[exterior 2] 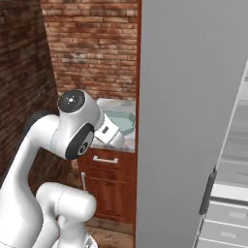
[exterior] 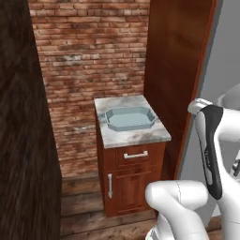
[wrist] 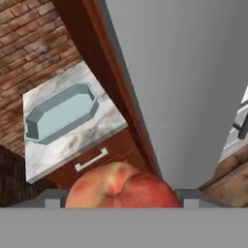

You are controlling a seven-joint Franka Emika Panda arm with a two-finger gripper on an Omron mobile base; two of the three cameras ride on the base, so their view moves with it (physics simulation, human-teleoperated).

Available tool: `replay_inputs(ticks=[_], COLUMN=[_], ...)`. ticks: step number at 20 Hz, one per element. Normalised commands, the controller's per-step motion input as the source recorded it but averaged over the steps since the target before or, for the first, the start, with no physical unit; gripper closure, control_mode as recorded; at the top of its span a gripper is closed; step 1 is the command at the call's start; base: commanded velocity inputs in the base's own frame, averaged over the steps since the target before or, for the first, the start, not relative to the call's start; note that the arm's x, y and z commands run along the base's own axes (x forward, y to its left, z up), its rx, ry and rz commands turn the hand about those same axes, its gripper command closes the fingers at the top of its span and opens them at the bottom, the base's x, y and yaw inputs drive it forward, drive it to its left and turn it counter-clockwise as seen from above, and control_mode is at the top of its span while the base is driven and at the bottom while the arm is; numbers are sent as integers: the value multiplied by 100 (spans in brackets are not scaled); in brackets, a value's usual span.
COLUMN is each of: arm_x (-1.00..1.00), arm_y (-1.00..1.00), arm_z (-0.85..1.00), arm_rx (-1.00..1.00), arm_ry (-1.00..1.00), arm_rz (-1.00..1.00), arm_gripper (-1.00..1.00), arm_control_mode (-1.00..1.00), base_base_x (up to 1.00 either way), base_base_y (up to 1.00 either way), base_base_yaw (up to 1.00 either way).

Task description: Pick the orange and peach from the fridge and place them inside the tupperware on the counter.

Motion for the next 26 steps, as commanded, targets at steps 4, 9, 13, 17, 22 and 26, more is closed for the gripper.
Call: replay_inputs(ticks=[4,9,13,17,22,26], arm_x=[0,0,0,0,0,0], arm_y=[0,0,0,0,0,0], arm_z=[0,0,0,0,0,0], arm_rx=[0,0,0,0,0,0], arm_ry=[0,0,0,0,0,0], arm_rz=[0,0,0,0,0,0], arm_gripper=[100,100,100,100,100,100], arm_control_mode=[100,100,100,100,100,100], base_base_x=[-3,35,79,89,80,63], base_base_y=[99,67,-1,-16,-4,-1], base_base_yaw=[0,0,0,0,0,0])
